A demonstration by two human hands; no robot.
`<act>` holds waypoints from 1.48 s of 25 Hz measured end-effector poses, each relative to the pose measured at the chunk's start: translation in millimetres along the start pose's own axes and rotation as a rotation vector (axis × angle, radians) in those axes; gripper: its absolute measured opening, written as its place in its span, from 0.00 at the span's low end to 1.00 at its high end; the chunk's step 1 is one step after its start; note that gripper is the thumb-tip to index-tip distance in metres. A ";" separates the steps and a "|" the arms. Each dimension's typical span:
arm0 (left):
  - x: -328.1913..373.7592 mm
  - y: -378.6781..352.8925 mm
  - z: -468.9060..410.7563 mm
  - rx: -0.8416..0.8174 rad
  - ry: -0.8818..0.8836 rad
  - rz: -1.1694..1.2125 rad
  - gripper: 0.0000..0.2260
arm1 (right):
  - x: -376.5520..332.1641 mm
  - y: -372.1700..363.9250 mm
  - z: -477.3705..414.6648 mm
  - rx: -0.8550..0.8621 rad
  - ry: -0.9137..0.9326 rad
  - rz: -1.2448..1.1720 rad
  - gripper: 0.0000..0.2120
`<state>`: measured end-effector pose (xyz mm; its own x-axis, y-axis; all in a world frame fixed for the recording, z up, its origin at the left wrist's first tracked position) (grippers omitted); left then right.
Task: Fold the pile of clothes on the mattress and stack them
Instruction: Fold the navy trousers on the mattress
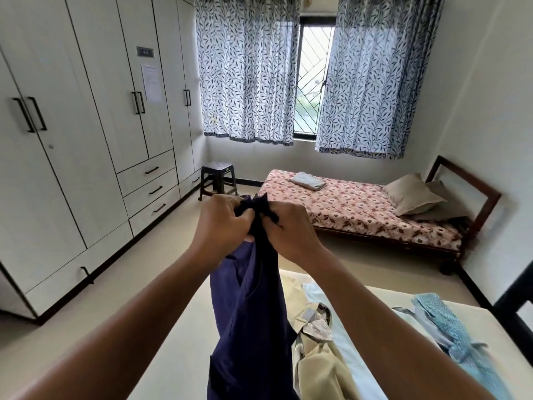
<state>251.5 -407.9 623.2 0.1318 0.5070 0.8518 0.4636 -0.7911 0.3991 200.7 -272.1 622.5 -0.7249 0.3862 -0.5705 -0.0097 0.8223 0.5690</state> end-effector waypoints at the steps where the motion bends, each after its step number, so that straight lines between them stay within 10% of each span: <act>1: 5.5 -2.9 5.8 -0.011 -0.051 -0.067 0.07 | -1.5 -1.8 4.7 -0.024 0.010 -0.028 0.08; 5: 16.3 -10.6 14.3 -0.160 -0.144 -0.192 0.07 | -3.0 -4.4 19.8 -0.186 -0.014 -0.162 0.07; 8: 12.2 -7.6 6.5 -0.340 -0.036 0.164 0.17 | 10.3 8.2 9.1 -0.116 -0.028 -0.100 0.14; 13: -17.8 40.4 -4.3 -0.083 -0.116 0.191 0.17 | 24.3 30.6 -8.3 -0.149 -0.062 -0.315 0.08; 17: -44.5 18.8 19.7 -0.613 -0.042 0.266 0.28 | 7.0 59.9 -22.2 -0.170 -0.023 -0.575 0.07; 24: -4.5 53.5 -19.2 -0.029 -0.129 0.353 0.11 | 32.7 75.4 -60.1 0.013 -0.116 -0.614 0.11; 32: -235.8 12.7 55.9 -0.160 0.890 0.318 0.33 | 29.1 64.7 -90.9 0.031 -0.110 -0.702 0.11; 37: -226.4 -19.5 73.9 -0.336 0.879 0.259 0.32 | 21.0 70.6 -115.5 0.060 -0.076 -0.700 0.12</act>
<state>277.3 -481.9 397.5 -0.5692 -0.0241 0.8219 0.2202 -0.9675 0.1241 105.2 -254.2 719.1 -0.5116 -0.2157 -0.8317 -0.4168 0.9087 0.0207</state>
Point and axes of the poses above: each hand's wrist, its own z-axis away from the middle knuckle, its own y-axis out of the back of the hand, x = y × z, the point moved 7 cm from there along -z, towards the middle knuckle, and after that the axes turned 4 degrees about -z, right-handed, at the moved point
